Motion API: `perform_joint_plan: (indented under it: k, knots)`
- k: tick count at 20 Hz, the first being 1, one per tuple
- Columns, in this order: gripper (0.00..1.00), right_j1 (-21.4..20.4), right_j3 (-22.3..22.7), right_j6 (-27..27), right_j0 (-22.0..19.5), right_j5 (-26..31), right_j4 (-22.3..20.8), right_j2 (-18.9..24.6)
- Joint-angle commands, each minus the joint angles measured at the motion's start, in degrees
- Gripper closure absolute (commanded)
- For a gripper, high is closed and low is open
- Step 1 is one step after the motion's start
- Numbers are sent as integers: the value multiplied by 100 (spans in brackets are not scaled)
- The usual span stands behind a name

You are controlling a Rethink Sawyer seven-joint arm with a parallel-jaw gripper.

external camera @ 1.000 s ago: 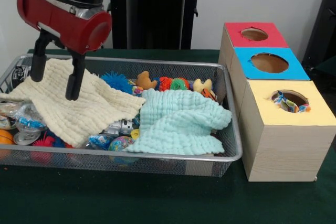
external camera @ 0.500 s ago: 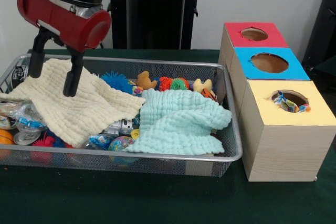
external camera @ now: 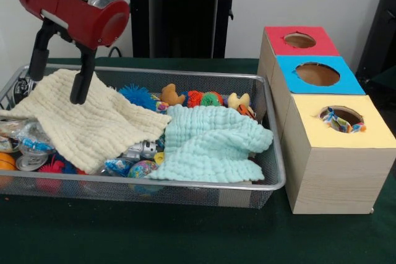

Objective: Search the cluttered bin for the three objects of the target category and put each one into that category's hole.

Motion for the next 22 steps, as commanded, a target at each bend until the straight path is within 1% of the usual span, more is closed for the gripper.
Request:
perform_joint_plan:
  k: [1, 4, 8, 9, 11, 12, 13, 16, 19, 22]
  knots:
    - [0, 41, 581, -565, 95, 311, -232, -7]
    - [0, -12, 618, -416, 168, 146, -251, -97]
    - [0, -52, 718, -547, 72, 145, -103, -2]
    - [0, -114, 747, -594, 103, 274, -111, -38]
    - [0, -205, 923, -392, 153, 181, -160, -173]
    - [0, -192, 976, -384, 125, 203, -120, -161]
    - [0, -150, 1086, -254, 101, -2, -148, -195]
    - [0, -83, 1245, -151, 42, -338, -183, -192]
    - [0, -60, 1360, -7, 26, -631, -207, -221]
    - [0, -2, 1431, 39, -13, -777, -154, -200]
